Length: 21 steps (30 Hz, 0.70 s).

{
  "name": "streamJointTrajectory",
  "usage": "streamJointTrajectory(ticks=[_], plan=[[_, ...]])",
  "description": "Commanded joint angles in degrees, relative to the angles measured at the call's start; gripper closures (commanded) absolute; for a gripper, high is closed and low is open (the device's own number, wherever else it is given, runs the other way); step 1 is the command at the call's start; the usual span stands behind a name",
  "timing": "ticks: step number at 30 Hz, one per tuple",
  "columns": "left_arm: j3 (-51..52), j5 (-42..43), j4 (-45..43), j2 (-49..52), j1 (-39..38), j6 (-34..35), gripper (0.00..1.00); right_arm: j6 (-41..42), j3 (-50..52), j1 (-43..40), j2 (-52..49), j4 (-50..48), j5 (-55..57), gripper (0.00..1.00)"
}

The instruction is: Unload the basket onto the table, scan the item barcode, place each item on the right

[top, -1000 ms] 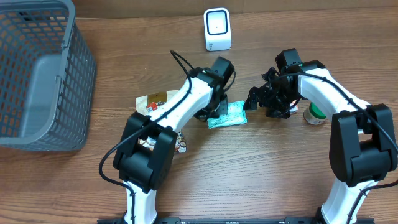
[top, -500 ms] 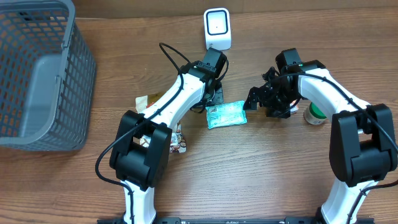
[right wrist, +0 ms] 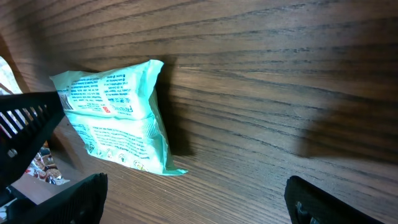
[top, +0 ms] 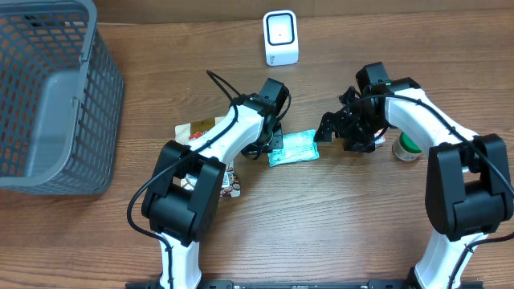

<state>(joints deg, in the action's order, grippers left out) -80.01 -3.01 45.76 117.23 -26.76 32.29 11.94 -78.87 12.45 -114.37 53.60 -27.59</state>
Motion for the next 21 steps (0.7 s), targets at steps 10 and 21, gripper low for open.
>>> streamJointTrajectory(ticks=[10,21], plan=[[-1.29,1.53,0.87,-1.01,-0.24,-0.63,0.96,-0.46,-1.44,-0.07,2.16,-0.11,0.55,0.07],[-2.67,-6.45,-1.97,-1.64,-0.15,-0.81,0.96,-0.46,-1.44,-0.07,2.16,-0.15,0.55,0.07]])
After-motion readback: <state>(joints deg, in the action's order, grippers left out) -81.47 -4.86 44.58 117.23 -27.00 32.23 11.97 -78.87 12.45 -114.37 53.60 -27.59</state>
